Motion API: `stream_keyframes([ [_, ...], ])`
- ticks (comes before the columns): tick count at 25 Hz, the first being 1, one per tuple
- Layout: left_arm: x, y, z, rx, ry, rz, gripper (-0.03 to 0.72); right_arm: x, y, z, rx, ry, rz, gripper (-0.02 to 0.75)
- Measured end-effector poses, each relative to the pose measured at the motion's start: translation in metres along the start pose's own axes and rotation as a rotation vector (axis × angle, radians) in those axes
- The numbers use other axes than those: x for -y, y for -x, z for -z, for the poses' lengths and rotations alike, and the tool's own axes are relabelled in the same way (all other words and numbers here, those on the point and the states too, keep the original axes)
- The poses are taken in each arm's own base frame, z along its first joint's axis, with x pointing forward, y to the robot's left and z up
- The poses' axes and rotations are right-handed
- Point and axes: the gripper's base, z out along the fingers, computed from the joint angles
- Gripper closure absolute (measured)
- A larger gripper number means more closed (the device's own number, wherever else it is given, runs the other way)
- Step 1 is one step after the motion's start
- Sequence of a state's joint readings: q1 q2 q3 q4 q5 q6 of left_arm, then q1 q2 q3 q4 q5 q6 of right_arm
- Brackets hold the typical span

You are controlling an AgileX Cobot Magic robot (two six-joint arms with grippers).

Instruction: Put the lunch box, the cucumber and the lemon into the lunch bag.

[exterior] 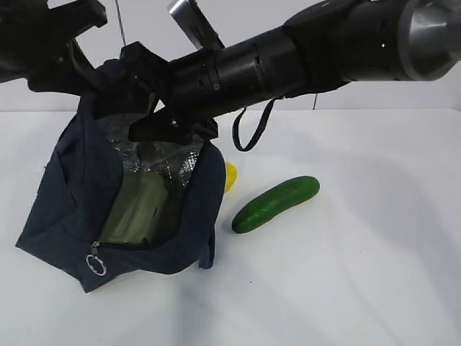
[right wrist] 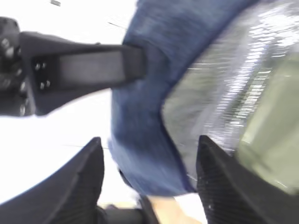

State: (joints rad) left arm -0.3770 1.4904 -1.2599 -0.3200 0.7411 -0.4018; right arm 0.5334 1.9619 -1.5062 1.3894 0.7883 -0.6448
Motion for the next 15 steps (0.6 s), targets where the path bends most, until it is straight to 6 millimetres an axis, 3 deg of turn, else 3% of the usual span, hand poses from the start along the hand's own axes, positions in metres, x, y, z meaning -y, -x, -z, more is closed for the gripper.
stream_keyframes([
  [8, -0.018, 0.009, 0.007, -0.014, 0.041, 0.019, 0.693, 0.001, 0.011, 0.032, -0.045, 0.046, 0.024, 0.267],
  [15, -0.026, 0.011, 0.008, -0.026, 0.077, -0.035, 0.693, 0.006, 0.012, 0.080, -0.132, -0.252, 0.089, 0.276],
])
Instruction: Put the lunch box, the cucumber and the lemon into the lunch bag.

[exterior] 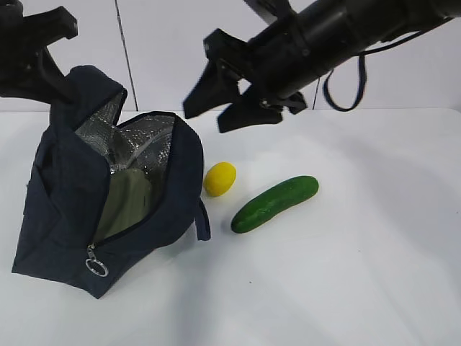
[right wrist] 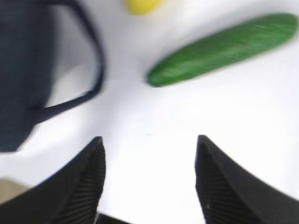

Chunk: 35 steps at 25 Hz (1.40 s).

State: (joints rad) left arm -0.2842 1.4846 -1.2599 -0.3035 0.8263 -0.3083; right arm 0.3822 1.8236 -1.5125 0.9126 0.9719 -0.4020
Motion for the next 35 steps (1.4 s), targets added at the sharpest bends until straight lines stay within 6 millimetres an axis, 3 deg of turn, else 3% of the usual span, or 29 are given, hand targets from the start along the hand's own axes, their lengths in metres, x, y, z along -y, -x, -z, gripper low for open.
stream_keyframes([
  [7, -0.006, -0.001, 0.000, -0.011, 0.065, -0.057, 0.693, 0.025, -0.018, 0.033, -0.139, -0.481, -0.139, 0.276],
  [12, -0.008, 0.000, 0.001, -0.012, 0.072, -0.059, 0.693, 0.040, -0.020, 0.043, -0.081, -0.687, -0.348, 0.276],
  [20, -0.006, -0.001, 0.000, -0.018, 0.059, -0.048, 0.693, 0.043, -0.013, 0.041, 0.132, -0.693, -0.683, 0.276],
  [35, -0.006, 0.000, 0.000, -0.012, 0.052, -0.044, 0.693, 0.083, -0.016, -0.003, 0.070, -0.744, -0.794, 0.276],
])
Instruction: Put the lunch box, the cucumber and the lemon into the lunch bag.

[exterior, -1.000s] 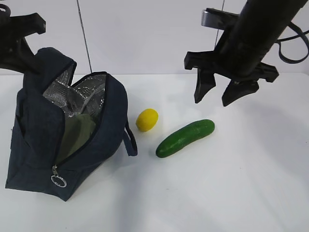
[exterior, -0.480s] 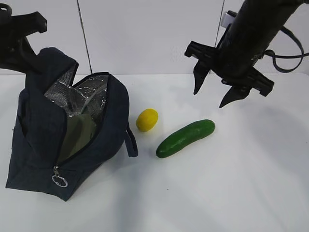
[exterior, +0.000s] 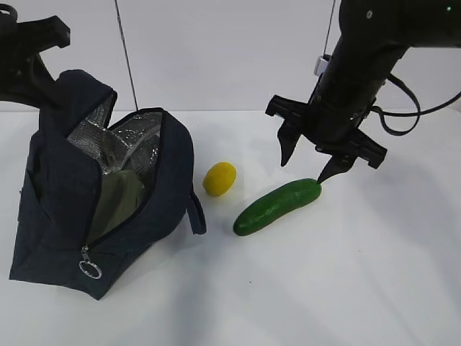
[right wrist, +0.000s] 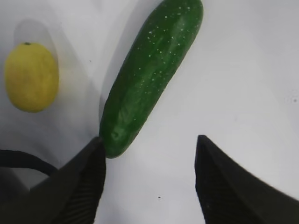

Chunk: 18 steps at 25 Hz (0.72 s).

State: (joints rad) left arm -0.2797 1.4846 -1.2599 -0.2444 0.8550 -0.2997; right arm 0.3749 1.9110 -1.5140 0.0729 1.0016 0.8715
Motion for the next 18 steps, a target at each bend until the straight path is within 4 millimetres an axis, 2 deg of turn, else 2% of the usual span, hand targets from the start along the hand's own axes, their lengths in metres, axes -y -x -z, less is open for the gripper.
stream_keyframes([
  [18, 0.002, 0.001, 0.000, 0.015, -0.024, 0.016, 0.693, -0.008, 0.005, -0.072, -0.051, 0.021, -0.067, 0.276],
])
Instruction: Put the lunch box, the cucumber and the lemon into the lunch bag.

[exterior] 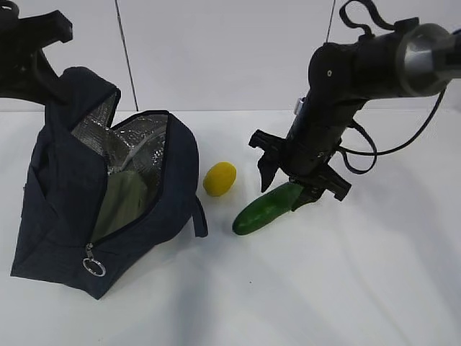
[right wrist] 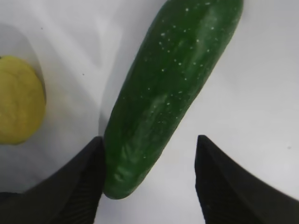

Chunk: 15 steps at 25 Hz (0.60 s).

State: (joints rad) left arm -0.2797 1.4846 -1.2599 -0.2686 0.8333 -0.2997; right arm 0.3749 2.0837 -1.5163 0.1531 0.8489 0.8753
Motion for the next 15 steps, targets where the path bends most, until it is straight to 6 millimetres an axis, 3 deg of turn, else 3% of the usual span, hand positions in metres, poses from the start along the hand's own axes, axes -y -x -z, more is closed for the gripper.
stream_keyframes([
  [5, 0.000, 0.000, 0.000, 0.000, 0.000, 0.000, 0.693, 0.001, 0.001, -0.018, -0.019, -0.012, -0.015, 0.276],
  [15, 0.000, 0.000, 0.000, 0.000, 0.000, -0.013, 0.693, 0.000, 0.003, -0.031, -0.006, 0.008, -0.025, 0.276],
])
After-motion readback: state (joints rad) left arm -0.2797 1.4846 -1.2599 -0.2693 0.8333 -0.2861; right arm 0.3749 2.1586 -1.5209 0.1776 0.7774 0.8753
